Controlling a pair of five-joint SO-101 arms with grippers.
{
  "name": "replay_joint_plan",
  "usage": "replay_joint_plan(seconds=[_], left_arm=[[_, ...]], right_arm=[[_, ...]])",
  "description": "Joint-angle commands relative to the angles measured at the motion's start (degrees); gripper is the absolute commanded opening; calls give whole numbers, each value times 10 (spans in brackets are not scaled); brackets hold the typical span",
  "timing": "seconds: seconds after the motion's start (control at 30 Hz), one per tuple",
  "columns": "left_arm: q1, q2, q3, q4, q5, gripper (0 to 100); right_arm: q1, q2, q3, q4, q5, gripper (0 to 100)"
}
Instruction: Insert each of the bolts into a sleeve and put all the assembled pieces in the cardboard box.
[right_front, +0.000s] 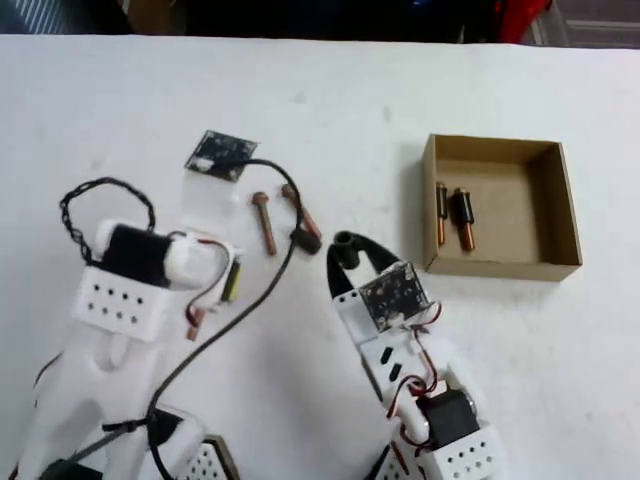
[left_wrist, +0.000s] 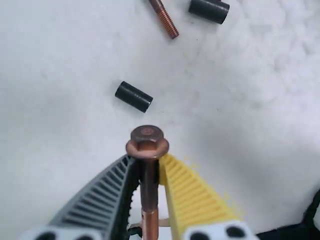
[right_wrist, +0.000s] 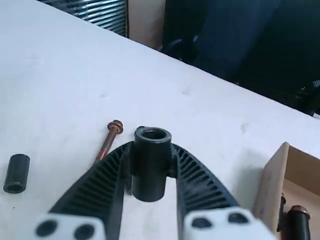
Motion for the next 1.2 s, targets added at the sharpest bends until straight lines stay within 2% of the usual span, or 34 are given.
replay_joint_plan(seconds=[0.0,0.2,0.47,0.67,0.83,0.9,1.17], left_arm=[[-15,-25,-9,21,-10,31],[-11,-25,30,33,-10,31],[-11,-25,71,-21,-5,31],[-11,-25,75,-131,-9,21],[-10,-26,76,-211,-5,21],[-9,-26,76,-243,-5,20],[108,-88,76,-335,-10,20]], right_arm=[[-5,-2,-6,-40,-1,16],[-3,-2,-3,-49,-1,16],[-6,-6,36,-50,-7,17],[-7,-6,50,-56,-8,17],[-5,-6,50,-65,-113,17],[-4,-6,50,-65,-125,17],[-6,-6,50,-78,-125,17]])
